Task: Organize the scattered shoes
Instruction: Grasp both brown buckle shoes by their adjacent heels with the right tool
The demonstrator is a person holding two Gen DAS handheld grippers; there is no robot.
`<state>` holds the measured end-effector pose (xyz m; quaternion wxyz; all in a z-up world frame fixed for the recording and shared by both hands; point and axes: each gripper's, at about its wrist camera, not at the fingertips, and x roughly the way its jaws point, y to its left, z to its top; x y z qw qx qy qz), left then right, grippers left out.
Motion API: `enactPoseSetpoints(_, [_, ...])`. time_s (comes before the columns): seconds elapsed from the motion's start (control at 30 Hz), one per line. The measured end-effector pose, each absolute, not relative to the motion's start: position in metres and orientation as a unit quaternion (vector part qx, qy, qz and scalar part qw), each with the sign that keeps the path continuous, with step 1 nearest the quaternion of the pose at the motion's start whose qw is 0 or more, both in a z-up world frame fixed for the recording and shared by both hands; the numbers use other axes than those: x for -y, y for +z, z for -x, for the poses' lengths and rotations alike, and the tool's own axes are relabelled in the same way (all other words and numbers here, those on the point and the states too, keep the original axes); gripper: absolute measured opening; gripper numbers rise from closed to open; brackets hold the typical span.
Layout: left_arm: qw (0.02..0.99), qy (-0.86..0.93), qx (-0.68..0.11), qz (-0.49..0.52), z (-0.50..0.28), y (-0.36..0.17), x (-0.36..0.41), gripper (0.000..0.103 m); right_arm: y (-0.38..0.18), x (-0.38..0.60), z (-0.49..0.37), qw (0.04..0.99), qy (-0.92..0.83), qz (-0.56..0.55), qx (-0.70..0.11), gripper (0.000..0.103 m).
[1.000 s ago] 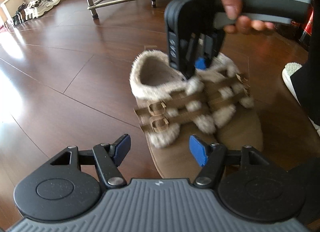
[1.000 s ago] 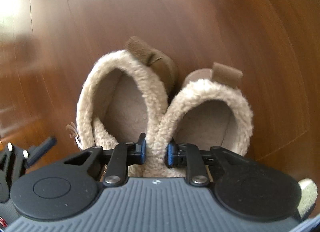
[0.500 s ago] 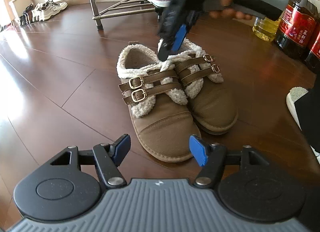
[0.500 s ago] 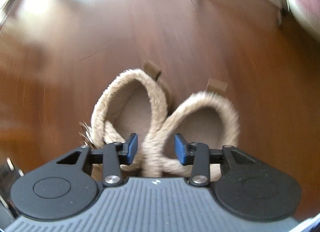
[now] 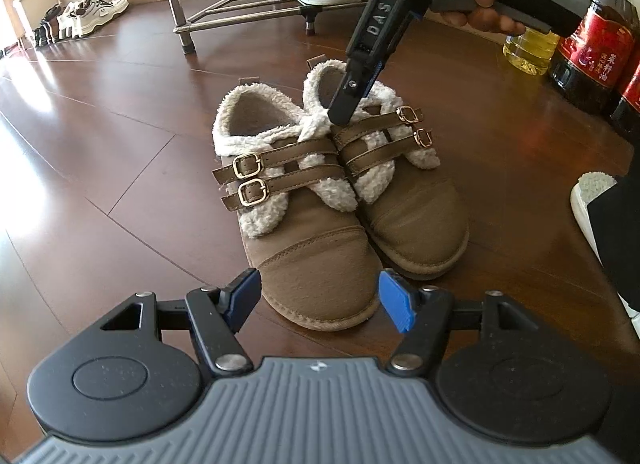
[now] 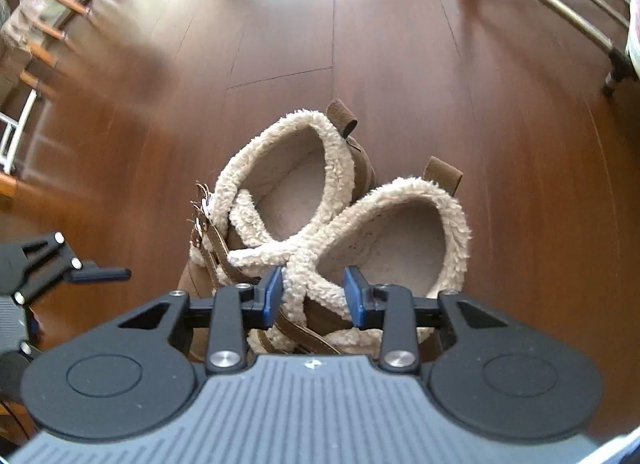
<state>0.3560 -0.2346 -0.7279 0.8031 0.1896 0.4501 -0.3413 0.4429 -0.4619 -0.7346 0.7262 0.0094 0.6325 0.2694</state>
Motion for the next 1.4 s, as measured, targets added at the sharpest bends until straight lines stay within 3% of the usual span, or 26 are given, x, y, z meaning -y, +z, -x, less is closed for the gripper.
enactPoseSetpoints(0.1, [0.803,-0.34,-0.451,-0.192,-0.357,-0.727,0.238,0.068,-0.727,0.468,-0.447,0.732,0.271,-0.007,-0.625,0.032])
enactPoseSetpoints(0.17, [0.802,-0.34,-0.451,-0.193,-0.358,-0.728,0.241,0.068,-0.721,0.48,-0.474,0.726,0.234,-0.055,-0.645,0.045])
enactPoseSetpoints(0.2, [0.801,-0.34,-0.453,-0.194,-0.359,-0.729,0.243,0.068,-0.72,0.488,-0.48,0.715,0.203,-0.099,-0.662,0.046])
enactPoseSetpoints(0.37, [0.8,-0.346,-0.448,-0.199,-0.361,-0.73,0.249,0.068,-0.735,0.477,-0.486,0.688,0.075,-0.17,-0.701,0.046])
enactPoseSetpoints(0.5, [0.803,-0.336,-0.451,-0.195,-0.365,-0.733,0.244,0.068,-0.74,0.467,-0.485,0.697,0.043,-0.2,-0.687,0.046])
enactPoseSetpoints(0.6, [0.805,-0.325,-0.46,-0.187,-0.37,-0.737,0.238,0.068,-0.748,0.45,-0.486,0.691,0.032,-0.189,-0.697,0.043])
enactPoseSetpoints(0.67, [0.806,-0.322,-0.462,-0.183,-0.372,-0.739,0.235,0.068,-0.752,0.443,-0.488,0.693,0.018,-0.168,-0.701,0.031])
enactPoseSetpoints(0.93, [0.808,-0.322,-0.463,-0.172,-0.376,-0.743,0.234,0.068,-0.772,0.419,-0.498,0.671,-0.001,-0.119,-0.732,0.031])
enactPoseSetpoints(1.07, [0.809,-0.321,-0.463,-0.169,-0.377,-0.743,0.232,0.068,-0.766,0.417,-0.496,0.682,0.045,-0.097,-0.724,0.018])
enactPoseSetpoints(1.4, [0.817,-0.314,-0.452,-0.17,-0.39,-0.735,0.235,0.068,-0.733,0.454,-0.503,0.703,0.087,-0.122,-0.696,0.015])
